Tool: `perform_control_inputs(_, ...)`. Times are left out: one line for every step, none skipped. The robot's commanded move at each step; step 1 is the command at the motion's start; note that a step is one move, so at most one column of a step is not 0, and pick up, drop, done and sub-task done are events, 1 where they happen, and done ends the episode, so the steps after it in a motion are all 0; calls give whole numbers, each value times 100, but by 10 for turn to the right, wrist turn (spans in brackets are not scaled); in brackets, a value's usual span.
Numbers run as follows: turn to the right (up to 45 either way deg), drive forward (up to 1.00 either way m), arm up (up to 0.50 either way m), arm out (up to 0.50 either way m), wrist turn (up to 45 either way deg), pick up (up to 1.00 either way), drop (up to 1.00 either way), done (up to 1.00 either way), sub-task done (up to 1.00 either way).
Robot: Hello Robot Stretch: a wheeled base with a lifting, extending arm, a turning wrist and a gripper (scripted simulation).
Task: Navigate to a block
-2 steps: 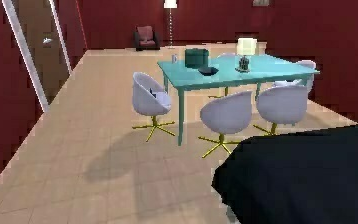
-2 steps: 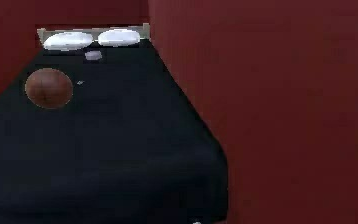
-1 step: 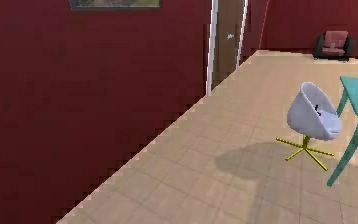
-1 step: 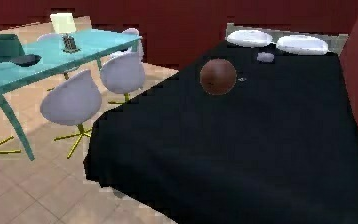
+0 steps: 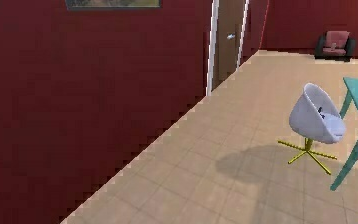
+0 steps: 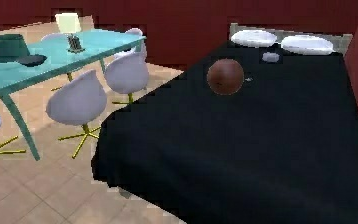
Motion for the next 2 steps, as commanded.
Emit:
perform_control_inputs(120, 0, 0, 0, 0, 0, 0, 0, 0)
perform_control_inputs(0, 100, 0, 0, 0, 0, 0, 0, 0)
